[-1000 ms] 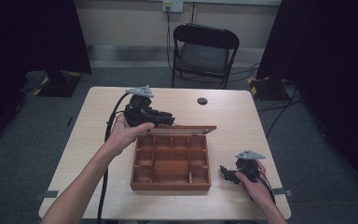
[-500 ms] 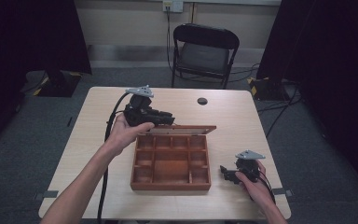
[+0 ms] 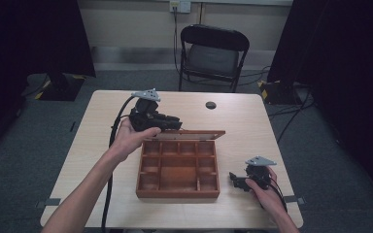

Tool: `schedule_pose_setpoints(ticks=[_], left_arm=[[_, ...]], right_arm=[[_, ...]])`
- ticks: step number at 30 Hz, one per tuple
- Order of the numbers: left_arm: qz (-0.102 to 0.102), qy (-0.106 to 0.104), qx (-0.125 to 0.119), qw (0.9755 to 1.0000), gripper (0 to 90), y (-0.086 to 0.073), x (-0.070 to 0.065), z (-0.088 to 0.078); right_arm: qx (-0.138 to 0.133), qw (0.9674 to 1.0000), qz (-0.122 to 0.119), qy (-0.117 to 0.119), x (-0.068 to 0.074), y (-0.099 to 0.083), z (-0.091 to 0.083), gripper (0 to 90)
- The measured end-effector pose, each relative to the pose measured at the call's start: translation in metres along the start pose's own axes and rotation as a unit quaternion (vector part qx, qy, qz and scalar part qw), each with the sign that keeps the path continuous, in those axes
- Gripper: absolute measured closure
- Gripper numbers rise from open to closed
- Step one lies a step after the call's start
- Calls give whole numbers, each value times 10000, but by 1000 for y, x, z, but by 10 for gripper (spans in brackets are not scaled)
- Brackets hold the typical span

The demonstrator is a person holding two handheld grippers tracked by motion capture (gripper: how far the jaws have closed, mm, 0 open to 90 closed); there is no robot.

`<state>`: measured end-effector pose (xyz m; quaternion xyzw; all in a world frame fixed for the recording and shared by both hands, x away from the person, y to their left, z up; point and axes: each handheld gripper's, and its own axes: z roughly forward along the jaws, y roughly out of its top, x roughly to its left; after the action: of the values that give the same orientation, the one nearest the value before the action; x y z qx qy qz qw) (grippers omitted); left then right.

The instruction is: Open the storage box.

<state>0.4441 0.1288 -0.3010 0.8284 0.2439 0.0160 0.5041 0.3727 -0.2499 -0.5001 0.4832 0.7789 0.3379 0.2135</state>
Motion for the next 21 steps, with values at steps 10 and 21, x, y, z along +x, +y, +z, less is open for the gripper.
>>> schedule_pose_setpoints(ticks=[10, 21], left_arm=[[-6, -29, -17, 10000, 739, -1, 1, 0], [-39, -41, -23, 10000, 739, -1, 1, 0]], right_arm=[[-4, 10000, -10, 0, 0, 0, 0, 118], [-1, 10000, -3, 2, 0, 0, 0, 118]])
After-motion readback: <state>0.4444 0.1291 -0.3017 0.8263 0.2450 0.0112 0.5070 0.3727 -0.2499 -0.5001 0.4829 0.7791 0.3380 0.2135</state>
